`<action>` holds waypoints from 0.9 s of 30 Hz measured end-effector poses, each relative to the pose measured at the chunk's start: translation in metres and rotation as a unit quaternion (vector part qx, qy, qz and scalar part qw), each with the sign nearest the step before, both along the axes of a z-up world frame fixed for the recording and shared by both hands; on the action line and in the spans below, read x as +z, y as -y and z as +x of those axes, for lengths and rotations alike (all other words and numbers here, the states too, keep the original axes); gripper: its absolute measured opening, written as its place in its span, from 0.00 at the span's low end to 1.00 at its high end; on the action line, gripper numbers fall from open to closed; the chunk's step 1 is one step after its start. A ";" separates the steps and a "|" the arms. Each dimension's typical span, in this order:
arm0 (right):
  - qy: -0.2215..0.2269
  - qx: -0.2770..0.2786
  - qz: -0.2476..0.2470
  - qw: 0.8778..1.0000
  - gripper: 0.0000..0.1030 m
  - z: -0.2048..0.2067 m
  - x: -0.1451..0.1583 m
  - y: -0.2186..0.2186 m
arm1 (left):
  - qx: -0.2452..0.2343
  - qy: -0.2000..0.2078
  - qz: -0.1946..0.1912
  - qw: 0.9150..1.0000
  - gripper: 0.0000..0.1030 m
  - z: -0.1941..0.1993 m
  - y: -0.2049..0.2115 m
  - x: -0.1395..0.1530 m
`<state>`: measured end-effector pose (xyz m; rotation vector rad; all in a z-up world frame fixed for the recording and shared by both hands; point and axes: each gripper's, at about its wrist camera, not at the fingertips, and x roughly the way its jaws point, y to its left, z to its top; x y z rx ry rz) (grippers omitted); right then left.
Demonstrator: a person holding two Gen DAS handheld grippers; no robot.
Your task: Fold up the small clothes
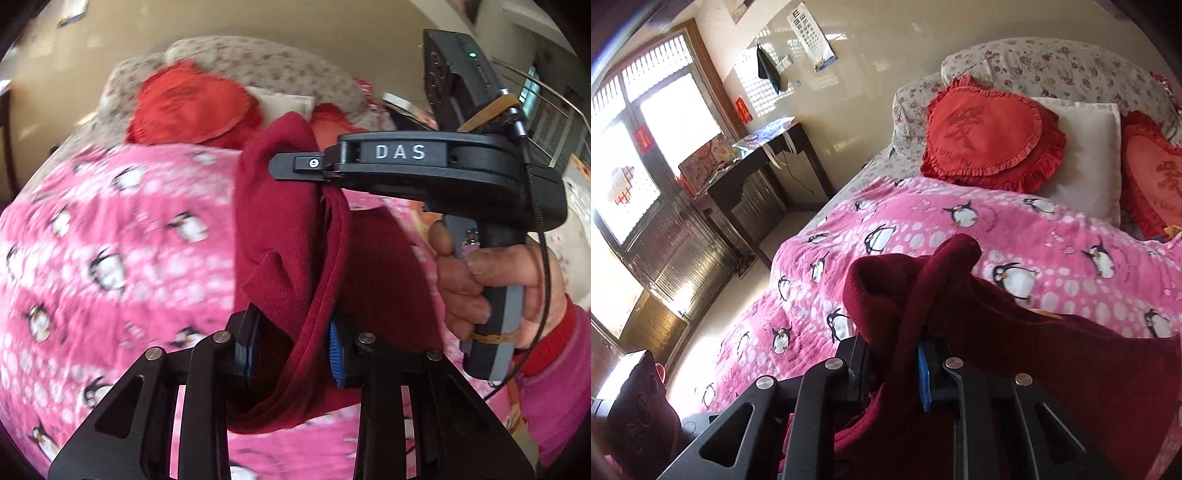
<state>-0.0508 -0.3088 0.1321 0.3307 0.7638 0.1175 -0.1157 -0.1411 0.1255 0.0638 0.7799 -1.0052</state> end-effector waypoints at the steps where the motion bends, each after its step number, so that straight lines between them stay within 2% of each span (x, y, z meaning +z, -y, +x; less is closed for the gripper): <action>1: 0.005 -0.007 0.002 1.000 0.18 -0.012 0.005 0.012 | -0.014 0.005 0.000 1.000 0.28 -0.009 0.012 0.006; 4: 0.014 -0.036 0.001 0.999 0.18 -0.051 0.015 0.053 | -0.064 0.018 0.005 0.998 0.28 -0.034 0.062 0.013; 6: 0.010 -0.057 -0.008 0.998 0.18 -0.075 0.016 0.079 | -0.092 0.016 0.012 0.996 0.28 -0.053 0.097 0.007; 9: -0.008 -0.097 -0.020 0.995 0.18 -0.107 0.001 0.119 | -0.114 -0.004 0.032 0.993 0.28 -0.072 0.143 -0.012; 12: -0.050 -0.143 -0.014 0.988 0.17 -0.124 -0.033 0.156 | -0.123 -0.026 0.068 0.990 0.29 -0.082 0.172 -0.026; 15: -0.066 -0.165 -0.002 0.984 0.17 -0.130 -0.058 0.171 | -0.155 -0.020 0.089 0.984 0.30 -0.094 0.169 -0.014; 18: -0.059 -0.169 0.021 0.984 0.19 -0.136 -0.056 0.177 | -0.157 0.009 0.082 0.984 0.41 -0.090 0.138 0.011; 19: -0.057 -0.173 0.022 0.983 0.27 -0.139 -0.051 0.179 | -0.152 0.016 0.080 0.985 0.47 -0.087 0.130 0.017; 21: -0.055 -0.192 -0.012 0.980 0.31 -0.149 -0.038 0.174 | -0.127 0.032 0.077 0.988 0.58 -0.068 0.112 0.026; 23: -0.038 -0.192 -0.043 0.980 0.31 -0.161 -0.019 0.161 | -0.100 0.041 0.074 0.991 0.61 -0.060 0.096 0.026; 27: 0.007 -0.154 -0.008 0.988 0.31 -0.184 0.005 0.133 | -0.048 0.042 0.110 0.992 0.61 -0.037 0.089 0.003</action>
